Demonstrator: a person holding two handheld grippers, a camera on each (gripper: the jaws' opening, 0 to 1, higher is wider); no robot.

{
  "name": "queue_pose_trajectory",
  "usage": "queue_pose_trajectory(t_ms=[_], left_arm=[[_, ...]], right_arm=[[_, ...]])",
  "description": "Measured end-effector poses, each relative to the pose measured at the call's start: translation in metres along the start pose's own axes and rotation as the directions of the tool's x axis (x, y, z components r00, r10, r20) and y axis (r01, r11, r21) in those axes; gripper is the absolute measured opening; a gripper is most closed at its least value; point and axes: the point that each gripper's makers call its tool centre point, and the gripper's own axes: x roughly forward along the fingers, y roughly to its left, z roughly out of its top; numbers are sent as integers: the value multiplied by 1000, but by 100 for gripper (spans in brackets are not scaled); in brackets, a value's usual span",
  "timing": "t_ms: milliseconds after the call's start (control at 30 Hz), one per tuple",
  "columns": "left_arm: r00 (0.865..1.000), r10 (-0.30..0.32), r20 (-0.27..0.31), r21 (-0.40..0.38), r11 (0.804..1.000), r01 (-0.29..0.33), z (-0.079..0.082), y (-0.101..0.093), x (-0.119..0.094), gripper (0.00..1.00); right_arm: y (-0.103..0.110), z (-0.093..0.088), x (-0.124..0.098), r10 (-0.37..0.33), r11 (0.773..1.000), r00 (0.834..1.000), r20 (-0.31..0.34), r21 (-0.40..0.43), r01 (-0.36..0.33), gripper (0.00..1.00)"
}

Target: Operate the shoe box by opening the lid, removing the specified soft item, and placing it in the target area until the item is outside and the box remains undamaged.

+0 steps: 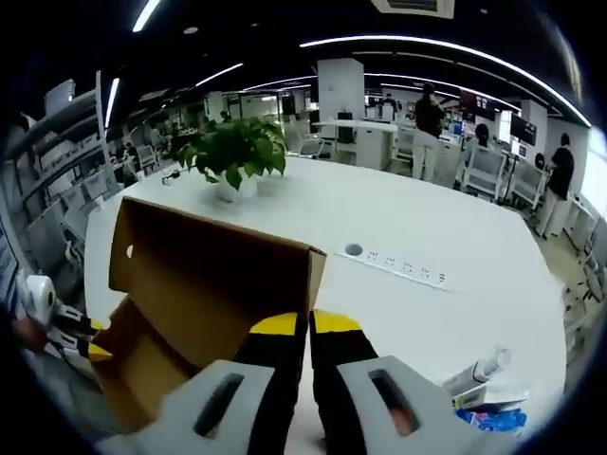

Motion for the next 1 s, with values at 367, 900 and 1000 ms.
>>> queue_pose_trajectory(t_ms=[367,900,1000], left_arm=[[1000,-4,-3,-6,1000,4,0,0,1,23],[1000,-11,5,-34,999,11,0,1,1,23],[1000,-12,6,-39,999,12,0,1,0,23]], right_arm=[[18,-12,-41,-15,998,999,51,-60,18,1],[38,-49,-75,-103,985,990,98,-129,115,1],[38,-52,-77,-107,985,990,97,-122,118,1]])
